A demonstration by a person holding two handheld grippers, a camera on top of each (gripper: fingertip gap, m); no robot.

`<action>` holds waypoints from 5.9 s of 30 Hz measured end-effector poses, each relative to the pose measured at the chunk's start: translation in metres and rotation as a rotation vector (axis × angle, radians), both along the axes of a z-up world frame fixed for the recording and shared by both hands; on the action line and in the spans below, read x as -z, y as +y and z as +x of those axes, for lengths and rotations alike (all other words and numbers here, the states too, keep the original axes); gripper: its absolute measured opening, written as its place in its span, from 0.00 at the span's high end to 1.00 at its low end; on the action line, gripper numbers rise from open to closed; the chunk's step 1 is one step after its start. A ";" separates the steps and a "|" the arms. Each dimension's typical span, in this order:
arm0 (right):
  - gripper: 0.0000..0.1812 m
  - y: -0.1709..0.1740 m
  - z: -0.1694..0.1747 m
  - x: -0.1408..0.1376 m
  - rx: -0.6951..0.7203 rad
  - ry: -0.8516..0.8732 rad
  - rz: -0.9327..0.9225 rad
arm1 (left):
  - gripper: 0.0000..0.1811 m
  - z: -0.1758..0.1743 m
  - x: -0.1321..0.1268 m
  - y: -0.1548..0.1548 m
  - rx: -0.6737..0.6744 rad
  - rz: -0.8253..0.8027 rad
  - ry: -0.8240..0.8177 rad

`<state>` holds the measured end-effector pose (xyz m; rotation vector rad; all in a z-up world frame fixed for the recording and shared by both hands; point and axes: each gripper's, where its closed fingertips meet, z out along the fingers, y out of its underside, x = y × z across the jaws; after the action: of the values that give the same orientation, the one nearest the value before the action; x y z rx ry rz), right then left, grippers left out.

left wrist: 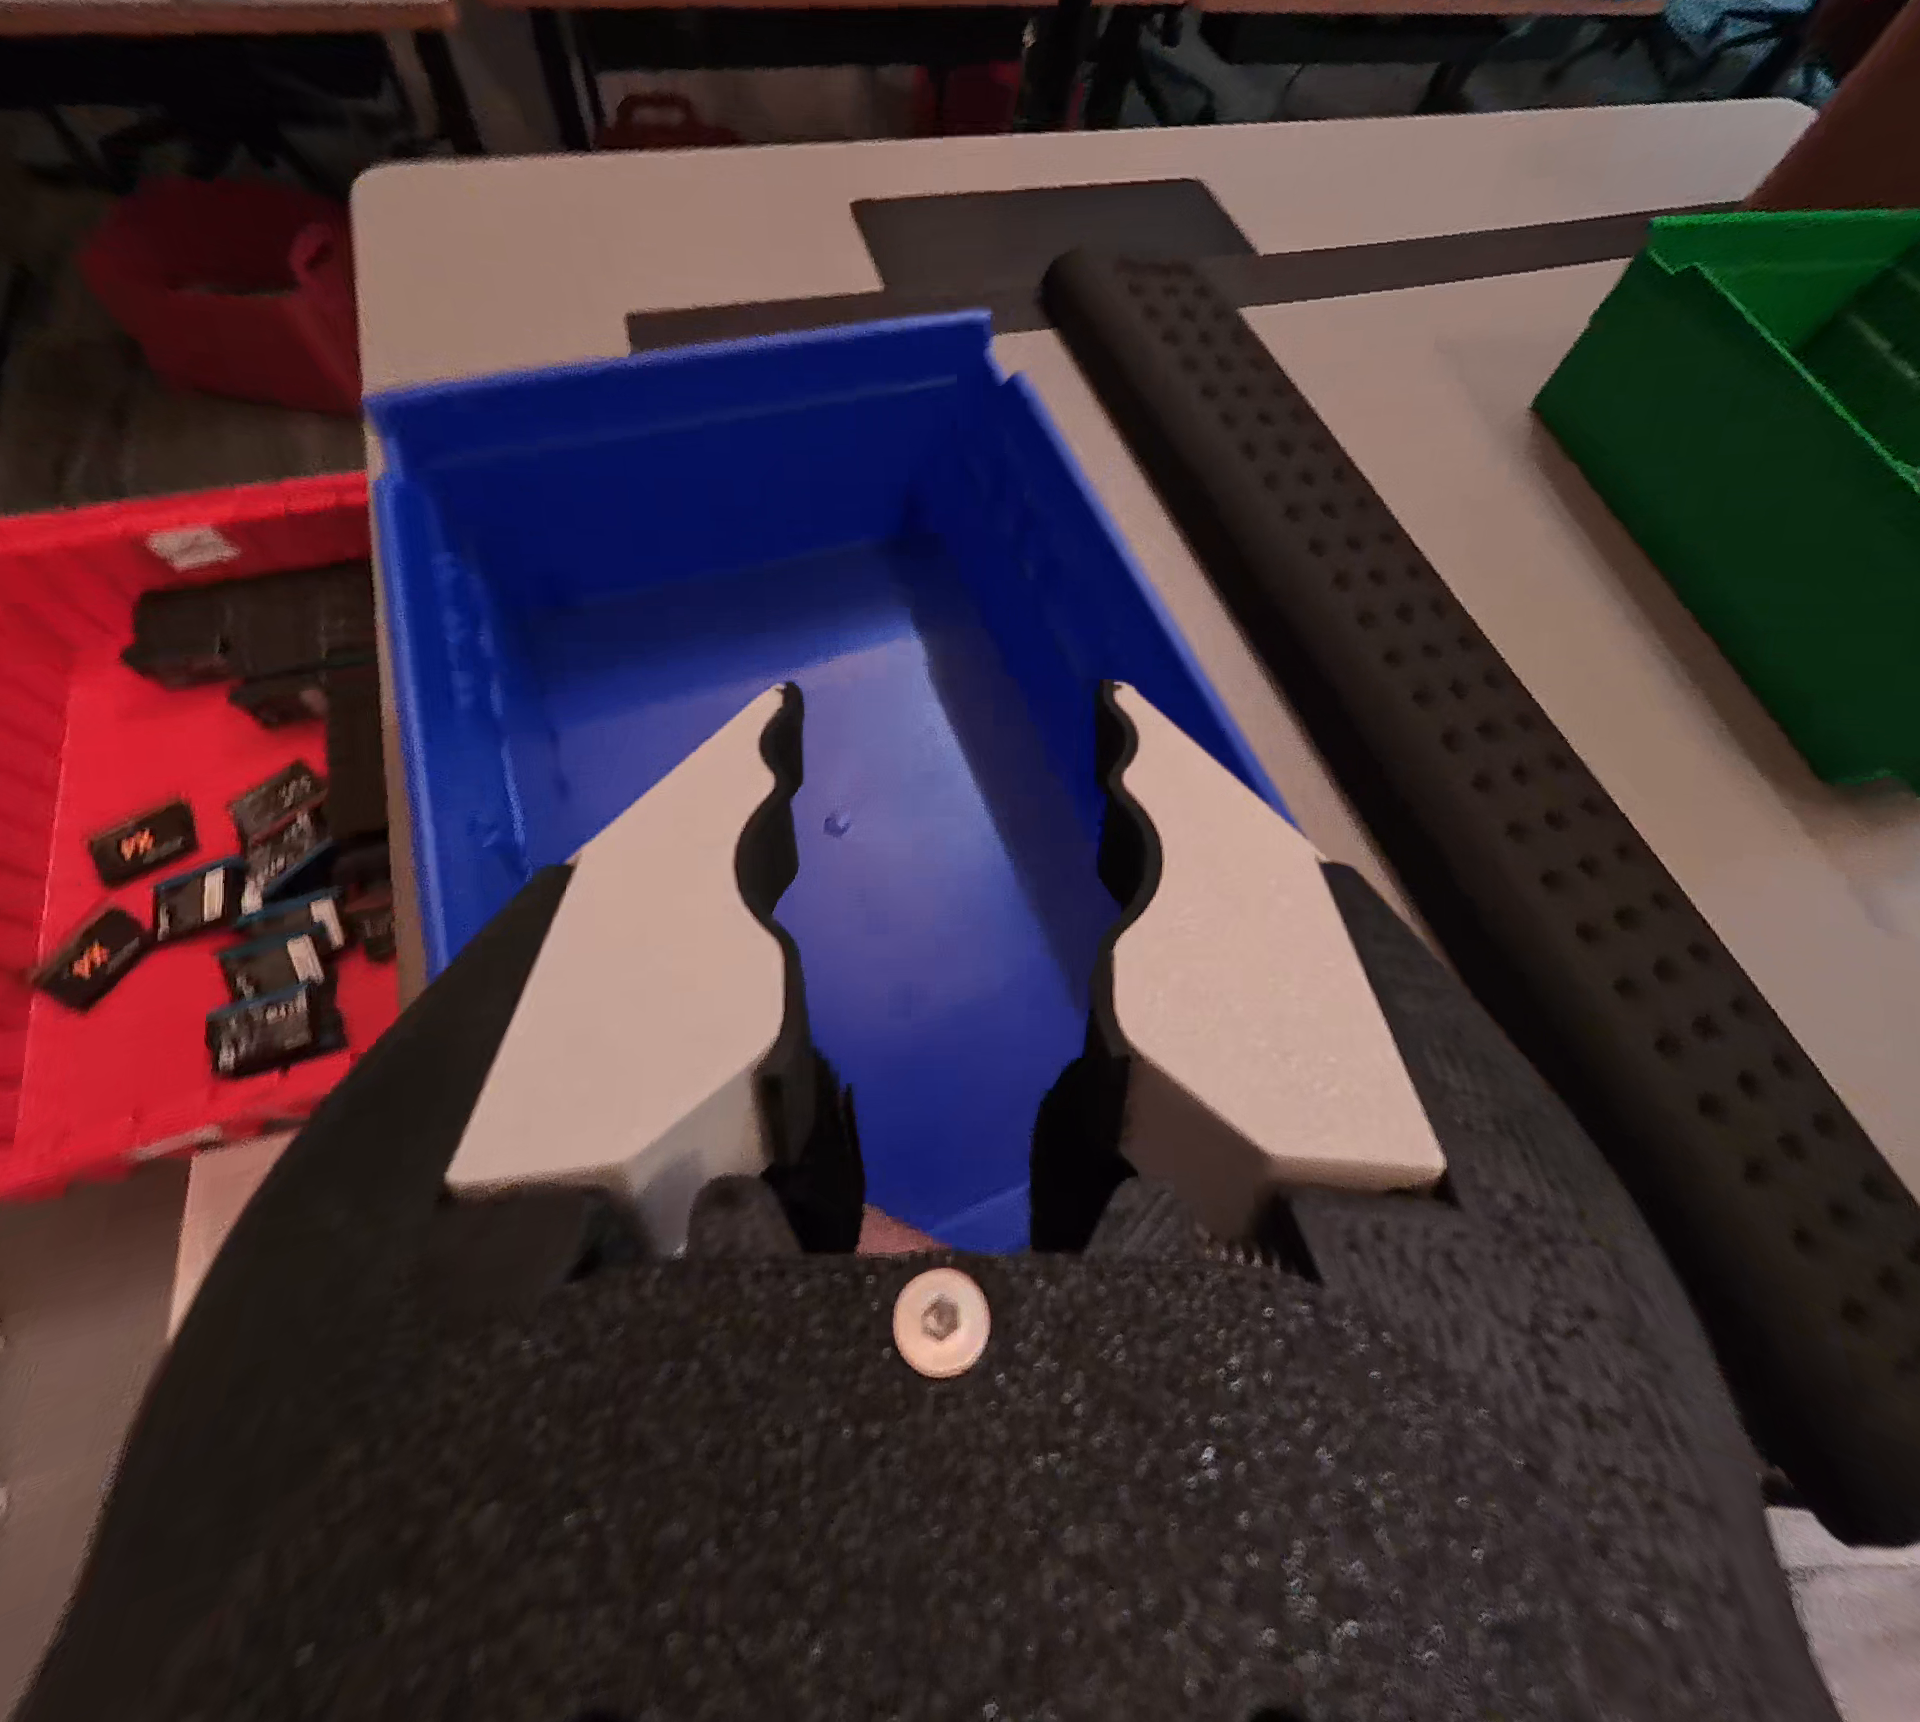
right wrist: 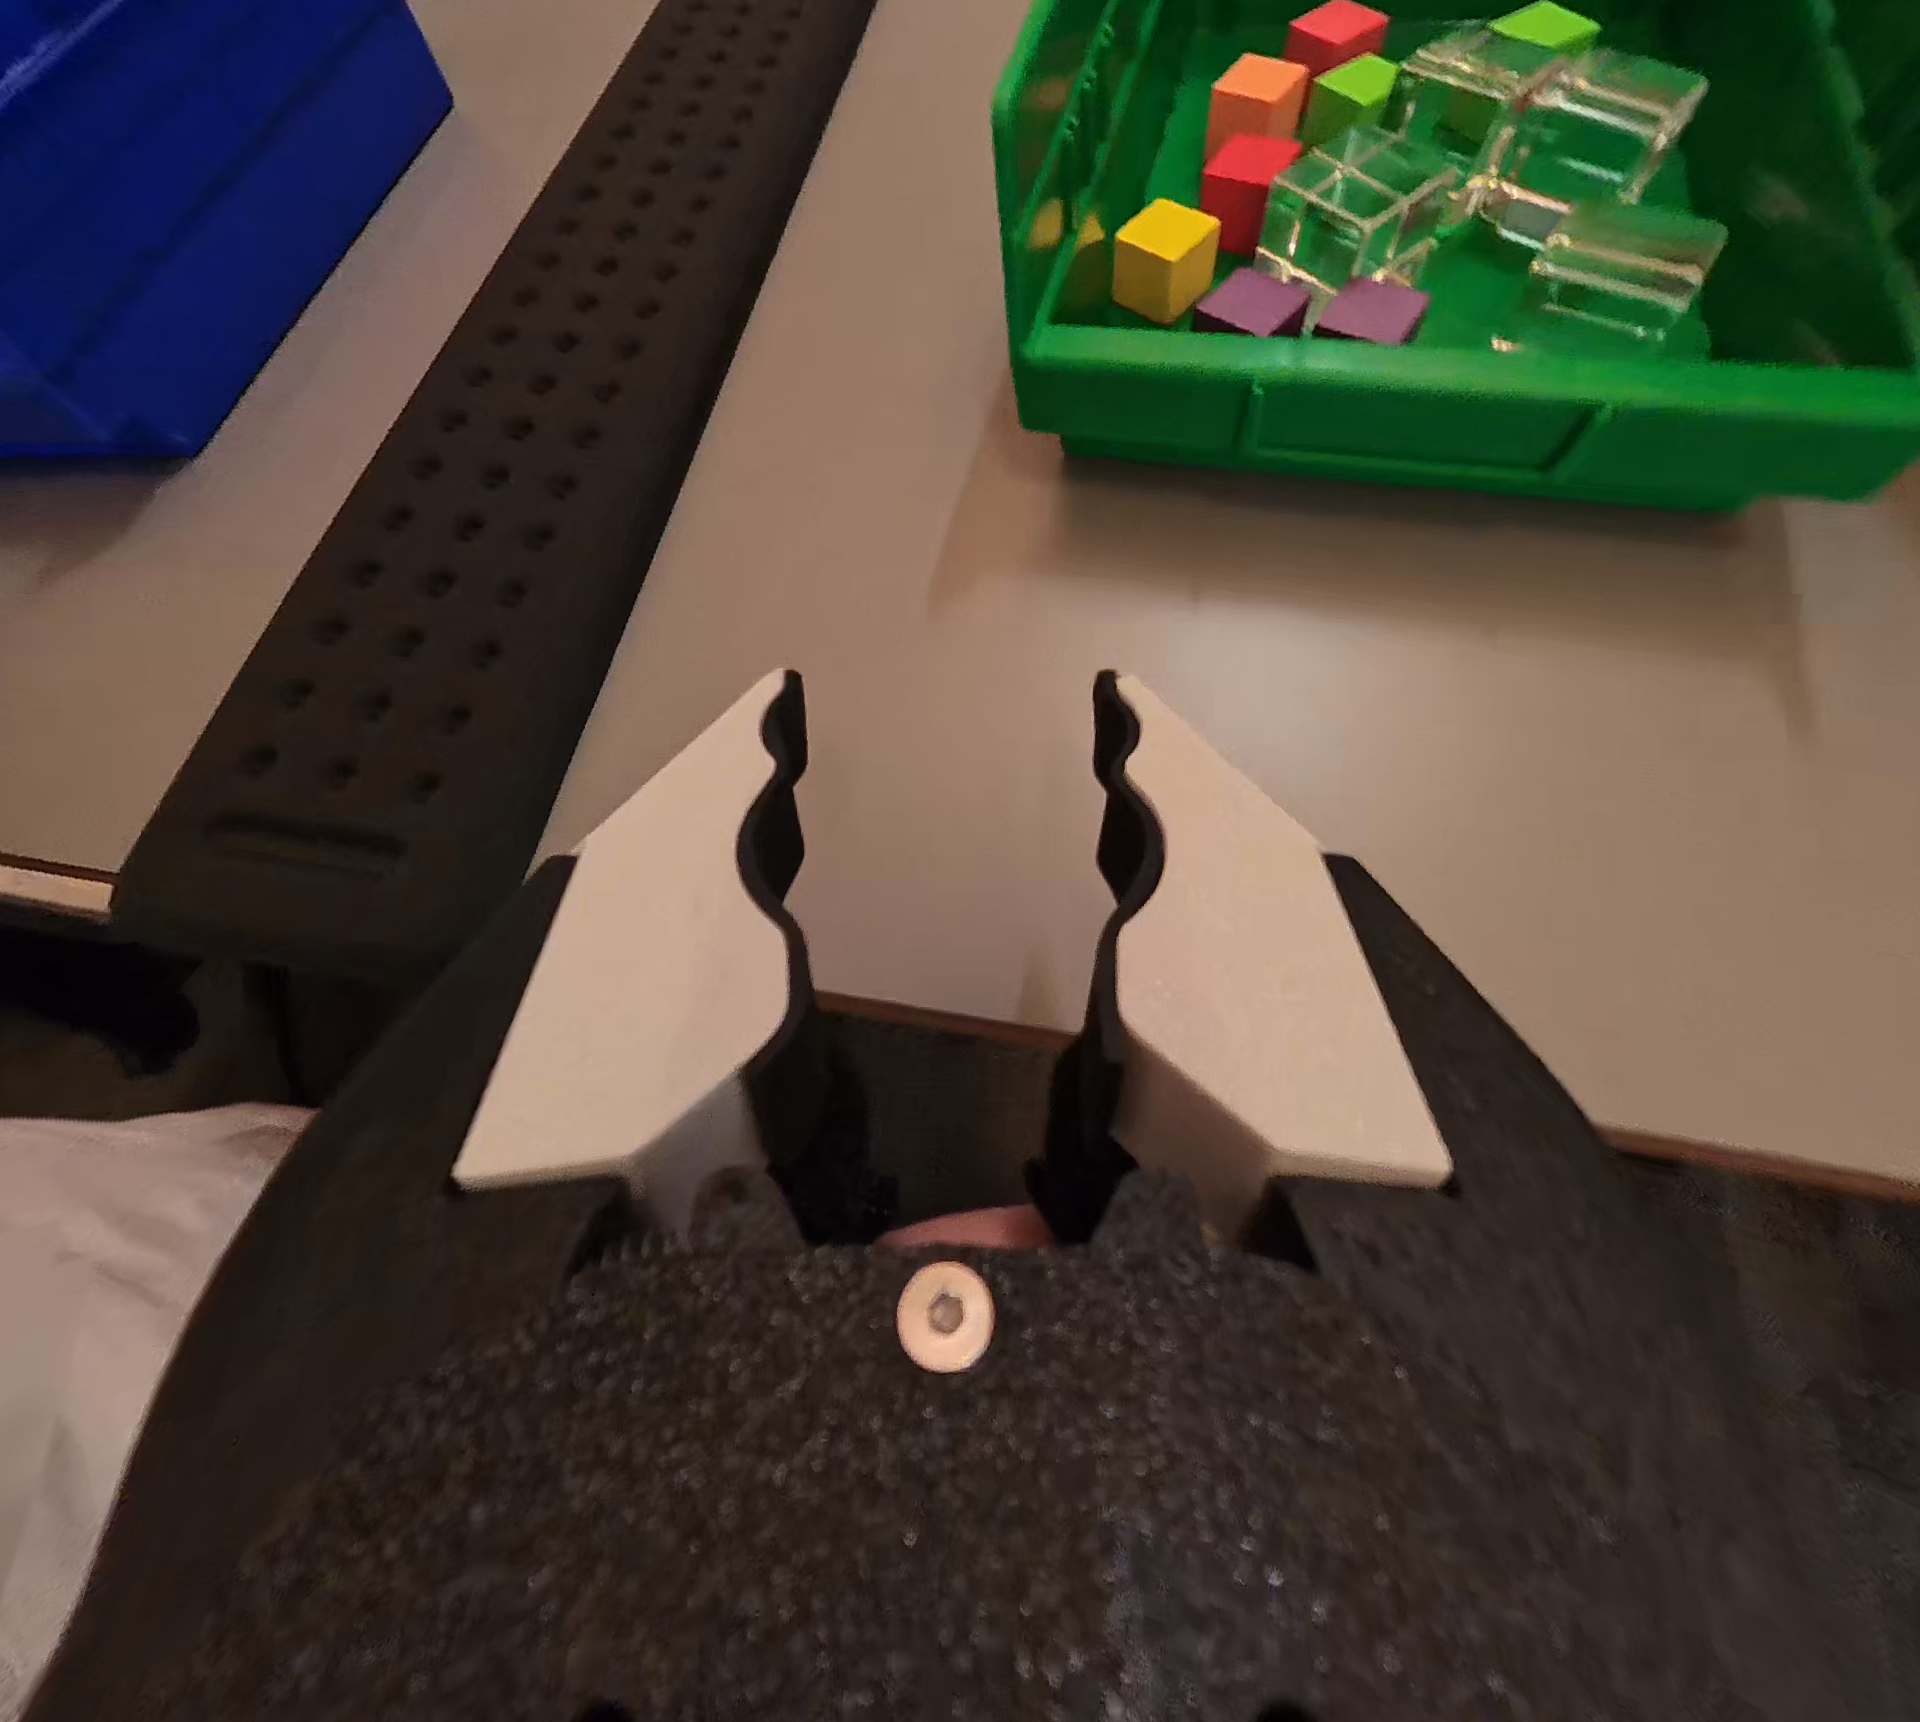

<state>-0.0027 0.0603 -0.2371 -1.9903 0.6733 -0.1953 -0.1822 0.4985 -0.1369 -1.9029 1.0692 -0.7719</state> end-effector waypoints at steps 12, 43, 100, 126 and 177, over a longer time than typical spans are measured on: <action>0.70 -0.044 -0.006 0.004 0.125 0.060 0.001 | 0.68 0.054 -0.010 -0.038 0.182 0.028 -0.017; 0.70 0.028 0.047 -0.005 -0.083 -0.070 -0.067 | 0.68 0.038 0.021 -0.169 0.309 -0.034 0.024; 0.88 0.202 -0.073 -0.089 -0.174 -0.329 0.161 | 0.95 -0.018 0.026 -0.100 -0.137 -0.256 0.075; 0.97 -0.293 0.069 -0.185 0.470 -0.649 -0.392 | 0.72 0.360 0.100 -0.285 0.401 -0.508 0.303; 0.96 -0.008 0.204 0.016 0.139 0.055 0.027 | 0.96 -0.034 0.110 0.055 -0.239 -0.546 0.357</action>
<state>0.2013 0.0525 -0.2534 -1.9303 0.8462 -0.2141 -0.2162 0.5537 -0.2464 -2.6558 0.8619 -0.6406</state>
